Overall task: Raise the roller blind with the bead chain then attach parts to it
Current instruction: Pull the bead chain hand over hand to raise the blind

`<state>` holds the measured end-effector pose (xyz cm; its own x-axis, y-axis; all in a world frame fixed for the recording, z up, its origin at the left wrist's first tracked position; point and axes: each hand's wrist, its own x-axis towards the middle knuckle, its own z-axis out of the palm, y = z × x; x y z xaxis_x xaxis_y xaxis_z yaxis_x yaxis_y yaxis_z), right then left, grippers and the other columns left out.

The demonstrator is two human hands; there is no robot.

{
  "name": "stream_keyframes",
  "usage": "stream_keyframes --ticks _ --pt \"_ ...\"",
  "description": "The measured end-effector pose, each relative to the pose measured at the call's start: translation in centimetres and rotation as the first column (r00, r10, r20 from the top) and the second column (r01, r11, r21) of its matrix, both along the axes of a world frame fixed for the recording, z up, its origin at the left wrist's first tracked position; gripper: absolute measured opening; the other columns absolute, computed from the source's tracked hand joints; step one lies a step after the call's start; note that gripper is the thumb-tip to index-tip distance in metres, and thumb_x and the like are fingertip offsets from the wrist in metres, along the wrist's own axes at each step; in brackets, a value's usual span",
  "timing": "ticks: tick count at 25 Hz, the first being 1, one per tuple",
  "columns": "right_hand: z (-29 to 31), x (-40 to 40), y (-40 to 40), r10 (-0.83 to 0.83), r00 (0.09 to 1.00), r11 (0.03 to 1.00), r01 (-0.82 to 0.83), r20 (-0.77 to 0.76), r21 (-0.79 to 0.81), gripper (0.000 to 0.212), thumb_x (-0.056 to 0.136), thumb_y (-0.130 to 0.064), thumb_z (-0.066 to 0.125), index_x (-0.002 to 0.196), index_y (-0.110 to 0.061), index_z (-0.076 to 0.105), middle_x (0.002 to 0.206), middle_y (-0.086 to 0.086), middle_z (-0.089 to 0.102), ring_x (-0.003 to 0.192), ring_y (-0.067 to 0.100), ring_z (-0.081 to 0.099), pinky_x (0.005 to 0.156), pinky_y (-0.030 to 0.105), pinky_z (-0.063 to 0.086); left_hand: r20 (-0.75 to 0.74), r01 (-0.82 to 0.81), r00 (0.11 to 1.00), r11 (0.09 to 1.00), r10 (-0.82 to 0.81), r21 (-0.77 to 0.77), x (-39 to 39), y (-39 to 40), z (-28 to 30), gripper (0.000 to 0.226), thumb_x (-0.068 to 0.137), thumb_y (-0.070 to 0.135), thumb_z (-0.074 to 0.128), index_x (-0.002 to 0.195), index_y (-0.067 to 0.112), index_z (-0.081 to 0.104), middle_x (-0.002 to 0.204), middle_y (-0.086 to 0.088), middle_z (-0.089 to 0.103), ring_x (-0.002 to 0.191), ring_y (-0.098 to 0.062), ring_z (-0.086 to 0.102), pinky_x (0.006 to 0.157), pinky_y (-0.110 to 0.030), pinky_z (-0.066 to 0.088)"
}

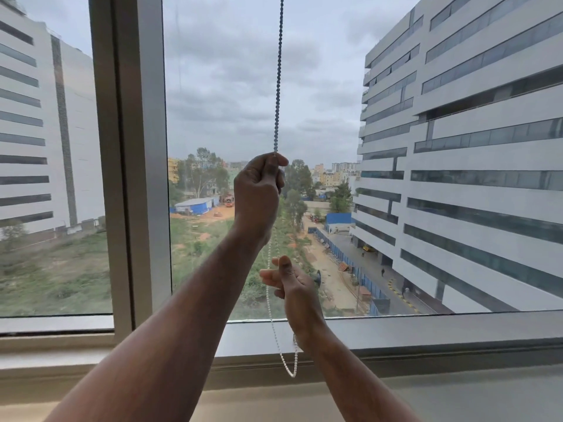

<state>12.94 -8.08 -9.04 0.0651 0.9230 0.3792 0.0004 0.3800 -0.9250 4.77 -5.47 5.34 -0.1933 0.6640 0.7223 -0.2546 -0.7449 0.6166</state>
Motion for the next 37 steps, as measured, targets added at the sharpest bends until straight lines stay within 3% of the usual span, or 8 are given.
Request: stream_keyframes --ticks 3,8,12,17,20,22,25,37 --pt "2.7 0.3 0.5 -0.038 0.997 0.997 0.043 -0.071 0.06 0.037 0.108 -0.045 0.038 0.113 -0.025 0.069 0.107 -0.008 0.076 0.108 0.006 0.07 0.089 0.03 0.048 -0.017 -0.021 1.0 1.0 0.02 -0.015 0.2 0.3 -2.1 0.031 0.108 0.007 0.048 0.087 0.016 0.069 0.064 -0.002 0.048 0.046 -0.004 0.036 0.046 -0.02 0.03" --pt "9.8 0.7 1.2 -0.059 0.982 0.973 0.097 -0.181 0.209 0.037 0.11 -0.035 0.041 0.108 -0.015 0.072 0.096 0.0 0.077 0.088 0.008 0.072 0.08 0.03 0.051 -0.016 -0.007 1.0 0.999 0.007 -0.045 0.7 1.0 -5.7 0.028 0.107 0.008 0.049 0.087 0.011 0.068 0.056 0.007 0.046 0.044 -0.003 0.036 0.045 -0.02 0.031" --pt "14.6 0.3 1.1 -0.011 0.98 0.959 0.067 -0.199 0.277 0.027 0.109 -0.032 0.045 0.104 -0.02 0.069 0.098 0.0 0.077 0.101 0.02 0.073 0.07 0.028 0.051 -0.007 -0.01 1.0 0.998 0.009 -0.07 1.1 1.1 -7.4 0.033 0.108 0.01 0.049 0.083 0.02 0.07 0.059 0.001 0.044 0.049 -0.009 0.033 0.049 -0.026 0.025" --pt "18.6 -0.7 1.4 0.117 0.974 0.944 -0.049 -0.193 0.325 0.024 0.109 -0.023 0.045 0.118 -0.014 0.066 0.097 0.006 0.077 0.09 0.019 0.074 0.077 0.03 0.054 -0.016 0.001 1.0 0.998 -0.002 -0.064 1.4 1.0 -7.6 0.028 0.108 0.008 0.049 0.09 0.008 0.07 0.061 -0.002 0.043 0.051 -0.009 0.034 0.049 -0.026 0.026" --pt "19.2 -1.2 1.8 0.161 0.962 0.94 -0.08 -0.222 0.332 0.026 0.109 -0.014 0.044 0.111 -0.006 0.069 0.074 0.006 0.069 0.058 0.016 0.064 0.054 0.026 0.051 -0.041 -0.037 0.999 0.998 0.035 -0.049 1.2 1.1 -7.6 0.025 0.108 0.007 0.049 0.095 -0.001 0.068 0.061 -0.003 0.043 0.047 -0.005 0.033 0.048 -0.023 0.026" --pt "18.8 -1.2 2.2 0.136 0.966 0.938 -0.053 -0.221 0.343 0.026 0.108 -0.008 0.043 0.1 -0.006 0.069 0.064 0.004 0.056 0.043 0.011 0.043 0.043 0.021 0.035 -0.064 -0.057 0.996 0.998 0.055 -0.037 1.0 1.2 -7.8 0.024 0.108 0.007 0.048 0.097 -0.002 0.068 0.062 -0.006 0.043 0.046 -0.006 0.032 0.048 -0.024 0.026" --pt "18.2 -1.2 2.7 0.12 0.97 0.93 -0.035 -0.211 0.366 0.029 0.107 -0.007 0.044 0.088 -0.011 0.066 0.062 0.003 0.046 0.04 0.007 0.029 0.042 0.02 0.024 -0.091 -0.056 0.994 0.998 0.055 -0.015 0.8 1.2 -8.0 0.026 0.107 0.007 0.049 0.093 0.002 0.07 0.061 -0.006 0.043 0.048 -0.007 0.032 0.048 -0.026 0.025" --pt "17.2 -0.6 3.8 0.081 0.978 0.929 -0.003 -0.194 0.37 0.029 0.105 -0.006 0.047 0.084 -0.011 0.065 0.062 0.003 0.052 0.041 0.008 0.034 0.042 0.02 0.028 -0.071 0.02 0.997 0.999 -0.022 -0.034 1.4 1.5 -8.1 0.03 0.108 0.008 0.048 0.085 0.008 0.068 0.058 0.0 0.045 0.046 -0.005 0.034 0.046 -0.019 0.029"
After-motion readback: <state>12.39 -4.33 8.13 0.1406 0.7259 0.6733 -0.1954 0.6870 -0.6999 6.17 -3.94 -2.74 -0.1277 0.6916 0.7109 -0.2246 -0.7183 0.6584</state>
